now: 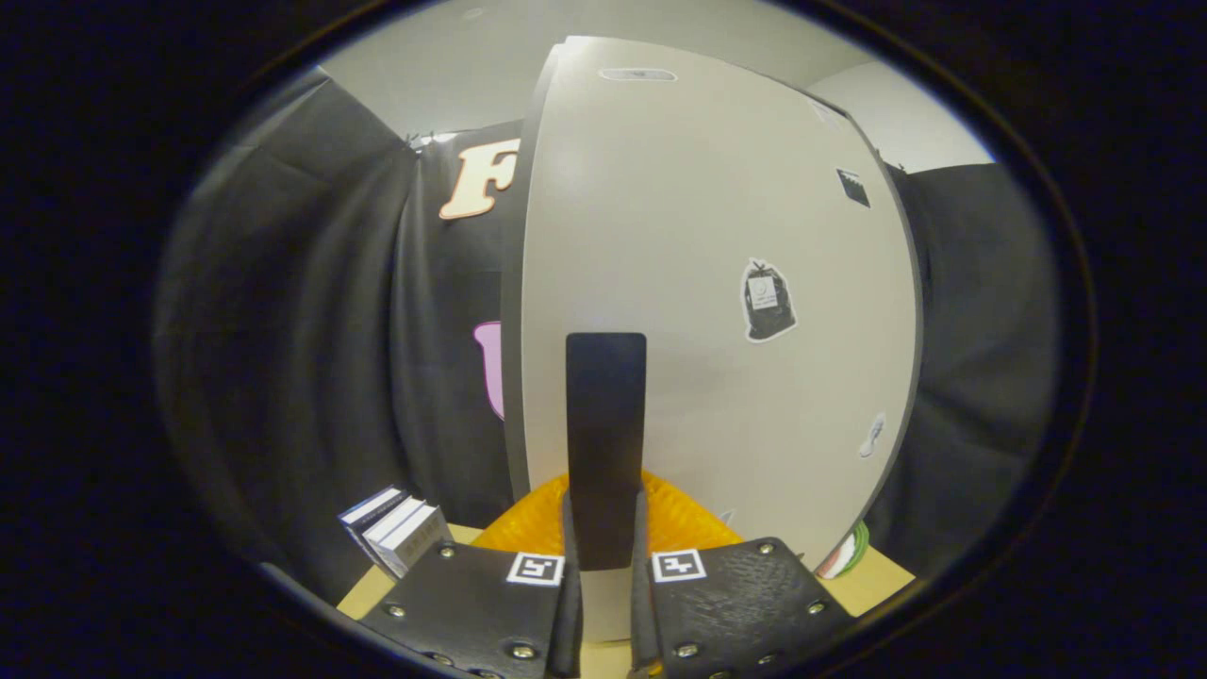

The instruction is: Open the shoe cabinet door, grab the shoes and put them into the shoe cabinet, then close the shoe cabinet door.

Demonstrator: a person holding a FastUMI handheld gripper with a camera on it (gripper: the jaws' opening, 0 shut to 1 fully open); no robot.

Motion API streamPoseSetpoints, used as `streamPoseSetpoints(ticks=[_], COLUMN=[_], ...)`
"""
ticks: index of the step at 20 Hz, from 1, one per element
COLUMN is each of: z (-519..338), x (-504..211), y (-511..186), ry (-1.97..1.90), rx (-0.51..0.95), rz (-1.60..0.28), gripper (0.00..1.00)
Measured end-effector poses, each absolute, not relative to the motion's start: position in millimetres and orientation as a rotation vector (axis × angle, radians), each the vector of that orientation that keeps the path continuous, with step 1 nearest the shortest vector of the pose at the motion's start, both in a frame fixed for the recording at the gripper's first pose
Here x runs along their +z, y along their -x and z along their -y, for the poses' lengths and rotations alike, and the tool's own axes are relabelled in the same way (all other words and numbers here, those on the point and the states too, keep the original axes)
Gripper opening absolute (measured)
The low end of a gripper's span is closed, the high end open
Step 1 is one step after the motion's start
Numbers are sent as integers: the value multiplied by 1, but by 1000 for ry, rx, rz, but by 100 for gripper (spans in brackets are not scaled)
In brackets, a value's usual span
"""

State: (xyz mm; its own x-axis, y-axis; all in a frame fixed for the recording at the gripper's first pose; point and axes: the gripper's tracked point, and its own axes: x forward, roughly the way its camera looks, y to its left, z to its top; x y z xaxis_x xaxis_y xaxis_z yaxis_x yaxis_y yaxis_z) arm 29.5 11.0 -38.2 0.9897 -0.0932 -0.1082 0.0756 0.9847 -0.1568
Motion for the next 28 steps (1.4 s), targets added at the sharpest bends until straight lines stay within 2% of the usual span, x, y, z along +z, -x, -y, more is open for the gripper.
streamPoseSetpoints(ticks=[16, 28], z=[33, 128], x=[-23, 0], y=[71, 155], ry=[131, 152], rx=[-24, -39], rz=[-130, -92], gripper=[20, 19])
